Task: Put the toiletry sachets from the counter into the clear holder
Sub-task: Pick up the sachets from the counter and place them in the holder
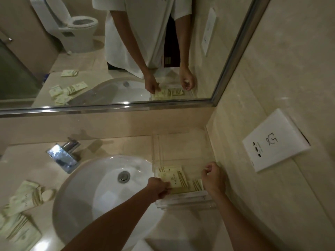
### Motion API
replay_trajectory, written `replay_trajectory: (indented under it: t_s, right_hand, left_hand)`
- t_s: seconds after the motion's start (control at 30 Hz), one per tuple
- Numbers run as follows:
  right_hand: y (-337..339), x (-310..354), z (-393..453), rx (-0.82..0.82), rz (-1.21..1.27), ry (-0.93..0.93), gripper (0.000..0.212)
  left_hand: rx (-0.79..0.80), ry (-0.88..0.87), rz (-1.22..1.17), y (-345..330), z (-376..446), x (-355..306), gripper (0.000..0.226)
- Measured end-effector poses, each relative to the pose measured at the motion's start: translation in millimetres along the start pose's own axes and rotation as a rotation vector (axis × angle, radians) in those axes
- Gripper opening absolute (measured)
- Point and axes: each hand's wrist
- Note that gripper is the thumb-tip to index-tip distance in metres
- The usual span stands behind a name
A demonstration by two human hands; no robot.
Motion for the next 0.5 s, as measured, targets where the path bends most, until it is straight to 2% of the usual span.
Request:
replay_trajectory:
  t_s: [0.2,0.43,0.5]
  right_hand:
    - [-1.8,-0.9,4.0,0.018,-0.038,-0.010,0.010]
    - [-0.3,1.9,3.6,0.031,-0.047,0.000,0.012]
    - [-0.2,1.7,3.2,0.031,-0.052,-0.004,0.012]
  left_hand:
    - [-0.150,-0.078,0.040,-0.5,5.8,-0.9,0.026]
    - [-0.295,-0.179,-0.082,-12.0,2.9,3.0,0.009]
    - [-0.325,-0.207,-0.084,-12.3,2.5,3.0,0.011]
Point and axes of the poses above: each hand's wrist, its own z-axis towards the middle knuckle, its own y-axis out of the back of the hand, x = y × z, and after that the axes turned 12 degrees about x, right-handed
